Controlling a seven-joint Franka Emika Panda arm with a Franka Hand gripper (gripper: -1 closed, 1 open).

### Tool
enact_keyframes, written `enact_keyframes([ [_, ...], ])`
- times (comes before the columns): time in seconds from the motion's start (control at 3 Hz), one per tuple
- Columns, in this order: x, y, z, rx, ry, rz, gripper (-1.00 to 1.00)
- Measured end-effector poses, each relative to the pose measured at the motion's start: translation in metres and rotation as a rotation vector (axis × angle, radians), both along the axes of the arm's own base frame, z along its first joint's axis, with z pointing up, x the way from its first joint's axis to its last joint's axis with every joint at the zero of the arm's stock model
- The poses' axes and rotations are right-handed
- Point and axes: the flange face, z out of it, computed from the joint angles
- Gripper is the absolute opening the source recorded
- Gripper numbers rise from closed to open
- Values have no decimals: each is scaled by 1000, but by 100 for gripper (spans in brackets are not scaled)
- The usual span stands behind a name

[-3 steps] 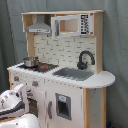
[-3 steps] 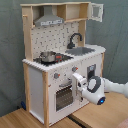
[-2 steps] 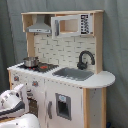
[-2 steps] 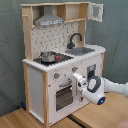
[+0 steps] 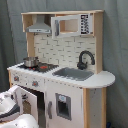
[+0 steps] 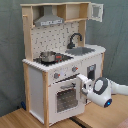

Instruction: Play with the kitchen

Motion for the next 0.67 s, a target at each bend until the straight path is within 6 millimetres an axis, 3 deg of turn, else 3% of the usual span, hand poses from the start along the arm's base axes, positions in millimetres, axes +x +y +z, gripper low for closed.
enact_keyframes([
  [0.67,-39,18,-2,48,-22,9,-100],
])
